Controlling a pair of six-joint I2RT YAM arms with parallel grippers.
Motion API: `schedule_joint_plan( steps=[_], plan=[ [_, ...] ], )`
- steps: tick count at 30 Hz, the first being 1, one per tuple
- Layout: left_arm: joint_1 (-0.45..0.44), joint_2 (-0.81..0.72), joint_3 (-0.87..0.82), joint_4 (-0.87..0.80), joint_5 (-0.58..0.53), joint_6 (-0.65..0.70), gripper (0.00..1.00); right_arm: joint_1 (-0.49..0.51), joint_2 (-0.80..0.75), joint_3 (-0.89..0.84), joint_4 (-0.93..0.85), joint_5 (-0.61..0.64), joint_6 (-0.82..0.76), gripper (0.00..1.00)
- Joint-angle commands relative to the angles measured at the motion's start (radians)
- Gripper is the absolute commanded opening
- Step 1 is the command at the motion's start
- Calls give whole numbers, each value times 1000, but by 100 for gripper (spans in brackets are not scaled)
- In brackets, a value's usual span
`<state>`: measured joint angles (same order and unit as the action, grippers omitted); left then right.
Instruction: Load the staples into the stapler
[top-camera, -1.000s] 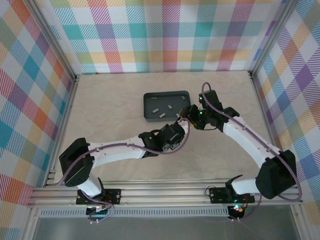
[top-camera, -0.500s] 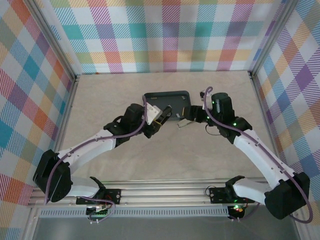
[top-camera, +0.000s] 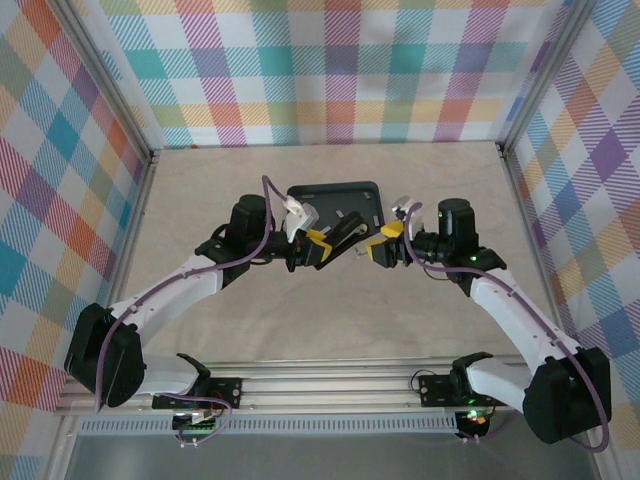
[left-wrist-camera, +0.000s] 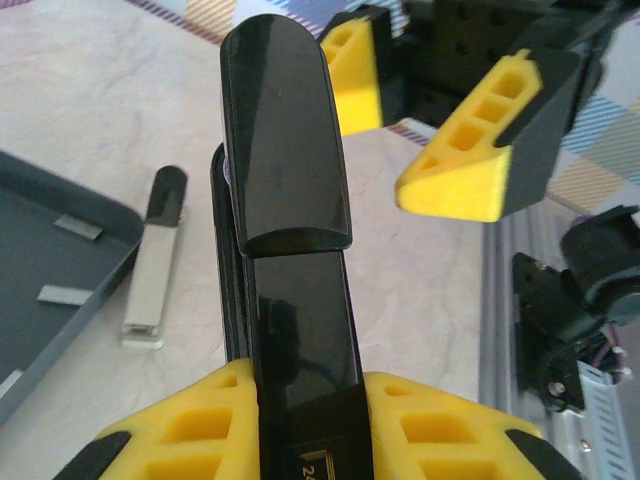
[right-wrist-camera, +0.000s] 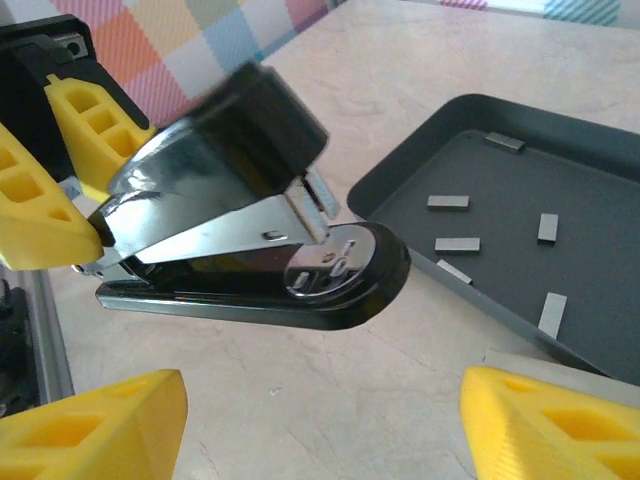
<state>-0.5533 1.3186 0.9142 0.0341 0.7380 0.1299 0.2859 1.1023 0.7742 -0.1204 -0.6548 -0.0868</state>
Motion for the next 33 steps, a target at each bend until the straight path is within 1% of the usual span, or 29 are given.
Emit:
schedule_joint_plan(
  steps=[1,6,7,8,11,14,19,21,25,27,30,32,33],
  plan=[
    [15,-1,64,150,135,-28,0,-29,-7,-19,133,-216,-19,76],
    [18,20,43,319,184,-120,0,-40,17,-20,181,-300,-19,78],
    [18,25,44,336,198,-127,0,-40,26,-14,187,-326,15,78],
    [18,32,47,344,206,-132,0,-41,33,-6,194,-351,18,78],
    [18,44,62,347,231,-135,0,-42,53,9,233,-429,37,77],
    [18,52,73,343,253,-129,0,-42,62,21,240,-482,20,76],
    [18,68,100,308,318,-102,0,-48,78,34,242,-521,10,76],
    [18,71,108,290,324,-86,0,-50,79,39,229,-483,6,76],
    [18,69,132,215,330,-15,0,-66,62,29,227,-396,4,77],
    [17,72,162,131,355,54,0,-71,56,28,218,-402,-3,77],
    [18,82,224,-42,396,198,0,-71,47,32,172,-448,-117,76],
    [16,88,265,-166,415,308,0,-71,42,47,81,-499,-249,72],
    [16,92,280,-209,418,340,0,-71,42,60,22,-510,-312,72]
  ],
)
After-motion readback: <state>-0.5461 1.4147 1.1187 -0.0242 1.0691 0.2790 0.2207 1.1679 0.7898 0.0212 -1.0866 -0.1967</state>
